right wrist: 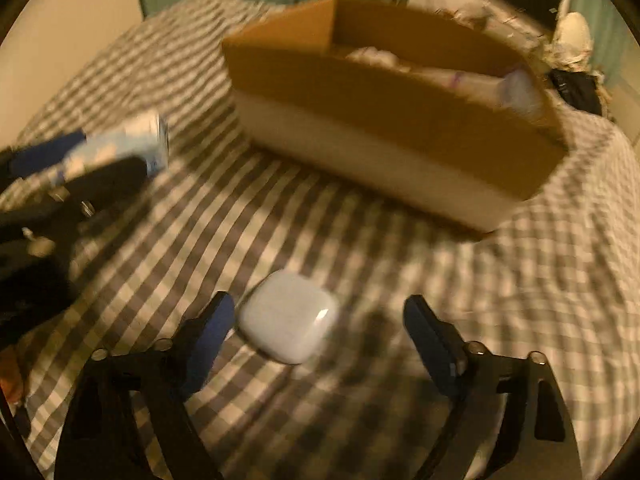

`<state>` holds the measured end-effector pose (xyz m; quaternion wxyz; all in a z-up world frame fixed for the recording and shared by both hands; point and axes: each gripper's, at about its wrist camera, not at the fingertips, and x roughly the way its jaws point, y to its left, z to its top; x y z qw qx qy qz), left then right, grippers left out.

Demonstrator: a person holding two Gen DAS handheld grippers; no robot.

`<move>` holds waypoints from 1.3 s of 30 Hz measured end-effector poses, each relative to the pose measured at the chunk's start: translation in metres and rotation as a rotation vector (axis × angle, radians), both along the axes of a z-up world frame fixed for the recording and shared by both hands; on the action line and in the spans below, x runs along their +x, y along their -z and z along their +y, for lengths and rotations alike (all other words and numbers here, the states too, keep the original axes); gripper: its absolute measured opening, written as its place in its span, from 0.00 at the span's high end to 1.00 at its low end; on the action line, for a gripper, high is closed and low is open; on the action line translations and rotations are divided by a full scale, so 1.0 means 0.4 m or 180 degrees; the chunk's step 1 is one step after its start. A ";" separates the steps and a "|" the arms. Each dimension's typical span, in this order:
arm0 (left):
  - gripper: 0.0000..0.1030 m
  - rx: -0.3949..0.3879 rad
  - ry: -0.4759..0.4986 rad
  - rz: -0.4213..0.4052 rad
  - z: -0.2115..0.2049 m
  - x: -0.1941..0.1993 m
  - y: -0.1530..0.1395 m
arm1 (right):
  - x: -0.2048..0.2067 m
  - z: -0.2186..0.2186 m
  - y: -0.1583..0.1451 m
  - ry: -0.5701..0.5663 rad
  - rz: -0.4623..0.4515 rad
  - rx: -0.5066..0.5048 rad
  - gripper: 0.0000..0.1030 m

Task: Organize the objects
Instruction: 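Grasp the blue tissue pack with the left gripper while the right grasps the earbud case, then drop the tissue pack and earbud case into the box and release both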

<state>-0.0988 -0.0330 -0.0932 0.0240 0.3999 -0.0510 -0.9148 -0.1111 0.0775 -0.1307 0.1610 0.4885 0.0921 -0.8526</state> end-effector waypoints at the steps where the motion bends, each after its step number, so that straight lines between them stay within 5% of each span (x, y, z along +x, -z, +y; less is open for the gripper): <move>1: 0.27 0.0012 -0.0024 -0.0024 -0.004 -0.002 0.005 | -0.006 -0.007 0.014 -0.0019 -0.0069 0.0024 0.24; 6: 0.27 0.0118 -0.0052 -0.0102 -0.019 -0.003 0.019 | -0.011 -0.024 0.038 -0.0128 -0.0212 0.0030 0.44; 17: 0.27 0.0157 -0.0053 -0.0100 -0.022 0.045 0.000 | 0.051 0.034 -0.023 0.0071 0.0049 -0.0149 0.45; 30: 0.30 0.0305 0.0169 0.0306 0.014 0.098 -0.202 | 0.126 0.100 -0.305 0.0236 0.0751 -0.0454 0.45; 39: 0.31 0.0459 0.0432 0.0694 0.062 0.003 -0.367 | 0.071 0.139 -0.512 0.0251 0.1277 -0.0489 0.45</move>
